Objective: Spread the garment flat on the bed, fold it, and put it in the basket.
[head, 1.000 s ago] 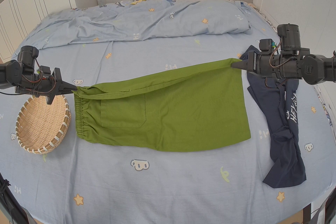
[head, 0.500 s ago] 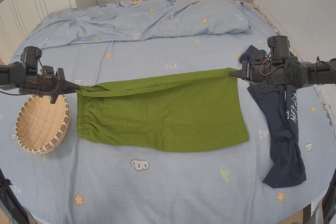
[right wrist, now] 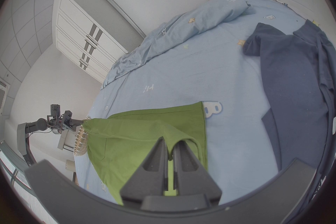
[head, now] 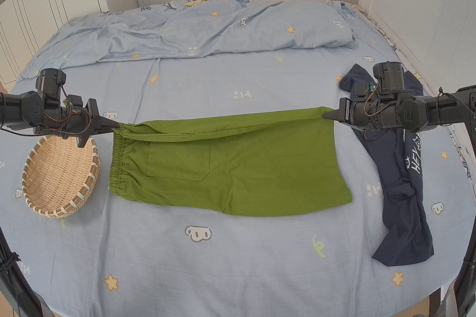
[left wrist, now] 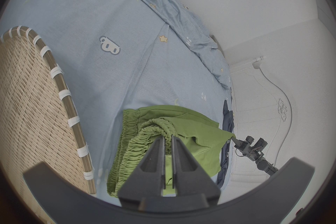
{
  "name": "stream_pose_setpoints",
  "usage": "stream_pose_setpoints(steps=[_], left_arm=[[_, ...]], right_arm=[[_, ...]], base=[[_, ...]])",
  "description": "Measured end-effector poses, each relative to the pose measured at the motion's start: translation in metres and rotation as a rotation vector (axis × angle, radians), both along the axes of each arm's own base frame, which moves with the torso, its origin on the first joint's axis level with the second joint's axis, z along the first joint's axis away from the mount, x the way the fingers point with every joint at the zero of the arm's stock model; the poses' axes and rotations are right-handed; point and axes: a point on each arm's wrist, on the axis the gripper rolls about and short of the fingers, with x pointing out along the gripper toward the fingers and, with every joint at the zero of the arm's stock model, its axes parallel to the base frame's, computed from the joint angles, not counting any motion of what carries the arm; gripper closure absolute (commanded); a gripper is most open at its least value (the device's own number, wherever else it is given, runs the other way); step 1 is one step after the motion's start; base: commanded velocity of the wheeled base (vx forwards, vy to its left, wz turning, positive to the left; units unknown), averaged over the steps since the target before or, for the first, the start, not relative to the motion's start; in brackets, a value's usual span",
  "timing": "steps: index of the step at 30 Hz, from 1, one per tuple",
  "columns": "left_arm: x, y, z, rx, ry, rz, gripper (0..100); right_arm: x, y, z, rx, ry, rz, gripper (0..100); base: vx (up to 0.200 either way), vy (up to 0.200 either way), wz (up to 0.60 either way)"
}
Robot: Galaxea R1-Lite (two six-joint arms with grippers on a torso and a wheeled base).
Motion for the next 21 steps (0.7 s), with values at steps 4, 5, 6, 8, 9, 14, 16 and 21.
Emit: stream_pose_setpoints(steps=[4, 5, 6, 8, 9, 14, 16, 21], left_arm=[[0.003, -0.002, -0.003, 0.000, 0.002, -0.004, 0], [0.004, -0.002, -0.004, 0.000, 0.003, -0.004, 0], [0.005, -0.003, -0.004, 0.000, 0.004, -0.005, 0], [0.006, -0.003, -0.005, -0.001, 0.005, -0.007, 0], [0.006, -0.004, -0.005, -0.001, 0.006, -0.008, 0], [0.010, -0.008, -0.005, -0.010, 0.006, -0.014, 0], [0.011, -0.011, -0.004, -0.021, 0.010, -0.014, 0], [0.014, -0.015, -0.001, -0.033, 0.002, -0.016, 0]], right_arm=[[0.002, 0.000, -0.004, -0.001, 0.007, -0.002, 0], [0.002, 0.000, -0.004, -0.002, 0.008, -0.002, 0], [0.003, 0.000, -0.005, -0.002, 0.010, -0.002, 0], [0.004, 0.001, -0.008, -0.003, 0.015, 0.000, 0], [0.004, 0.002, -0.009, -0.004, 0.017, 0.001, 0], [0.002, 0.002, -0.016, -0.008, 0.044, 0.005, 0], [0.000, 0.002, -0.020, -0.009, 0.058, 0.005, 0], [-0.011, -0.001, -0.023, -0.010, 0.085, 0.003, 0]], base=[[0.000, 0.000, 0.00], [0.000, 0.000, 0.00], [0.000, 0.000, 0.00], [0.000, 0.000, 0.00], [0.000, 0.000, 0.00], [0.000, 0.000, 0.00], [0.000, 0.000, 0.00], [0.000, 0.000, 0.00]])
